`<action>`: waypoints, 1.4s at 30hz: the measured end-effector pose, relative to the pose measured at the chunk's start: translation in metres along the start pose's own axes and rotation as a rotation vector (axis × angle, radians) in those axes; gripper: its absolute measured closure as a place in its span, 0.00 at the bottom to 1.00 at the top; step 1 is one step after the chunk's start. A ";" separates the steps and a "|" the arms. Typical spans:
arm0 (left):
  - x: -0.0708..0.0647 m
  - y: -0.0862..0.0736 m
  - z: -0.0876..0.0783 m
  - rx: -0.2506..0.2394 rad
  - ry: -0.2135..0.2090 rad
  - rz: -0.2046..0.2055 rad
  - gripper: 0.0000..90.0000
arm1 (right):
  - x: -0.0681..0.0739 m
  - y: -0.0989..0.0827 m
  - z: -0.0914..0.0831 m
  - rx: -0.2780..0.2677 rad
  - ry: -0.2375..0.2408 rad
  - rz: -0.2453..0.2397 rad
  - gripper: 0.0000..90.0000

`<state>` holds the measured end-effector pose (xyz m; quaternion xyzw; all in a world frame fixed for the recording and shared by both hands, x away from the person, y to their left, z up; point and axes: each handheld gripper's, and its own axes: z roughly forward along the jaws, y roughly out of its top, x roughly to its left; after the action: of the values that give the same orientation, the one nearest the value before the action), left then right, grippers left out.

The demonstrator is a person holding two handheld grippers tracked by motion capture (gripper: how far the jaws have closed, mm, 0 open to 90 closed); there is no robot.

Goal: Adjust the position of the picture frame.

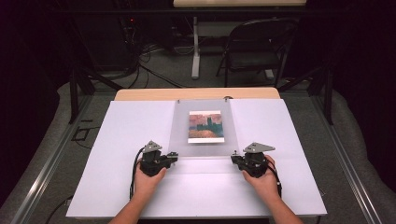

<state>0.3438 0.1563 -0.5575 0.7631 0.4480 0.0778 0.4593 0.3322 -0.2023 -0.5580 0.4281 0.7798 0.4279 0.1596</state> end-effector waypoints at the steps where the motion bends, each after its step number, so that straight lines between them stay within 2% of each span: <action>1: 0.000 0.000 0.000 0.000 0.001 -0.002 0.92 | 0.000 0.000 0.000 0.000 0.000 0.001 0.95; 8: 0.001 -0.001 0.000 -0.009 -0.005 -0.008 0.91 | -0.002 -0.001 -0.001 -0.002 0.010 0.010 0.94; 12: 0.001 -0.002 0.000 -0.009 0.004 -0.009 0.85 | -0.004 -0.001 -0.004 -0.024 0.028 0.023 0.87; 16: -0.001 -0.003 -0.002 -0.015 0.006 0.004 0.78 | -0.005 -0.001 -0.006 -0.027 0.018 0.021 0.79; 20: -0.005 -0.004 -0.003 -0.015 0.013 0.022 0.70 | -0.004 -0.002 -0.007 -0.034 0.013 -0.001 0.73; 23: -0.009 -0.005 -0.005 -0.006 0.020 0.052 0.64 | -0.003 -0.003 -0.009 -0.033 0.008 -0.017 0.70; 28: -0.011 -0.006 -0.008 -0.002 0.035 0.070 0.57 | 0.000 -0.003 -0.011 -0.028 -0.002 -0.044 0.65; 32: -0.012 -0.006 -0.012 0.000 0.038 0.076 0.54 | 0.002 -0.004 -0.013 -0.028 -0.005 -0.050 0.63; 36: -0.013 -0.006 -0.016 0.005 -0.001 0.077 0.53 | 0.002 -0.004 -0.016 -0.030 -0.010 -0.067 0.61; 42: -0.015 -0.006 -0.021 0.023 -0.001 0.084 0.51 | 0.002 -0.004 -0.022 -0.015 -0.021 -0.106 0.58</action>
<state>0.3204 0.1594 -0.5465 0.7864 0.4163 0.0914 0.4472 0.3153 -0.2137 -0.5480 0.3893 0.7965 0.4203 0.1937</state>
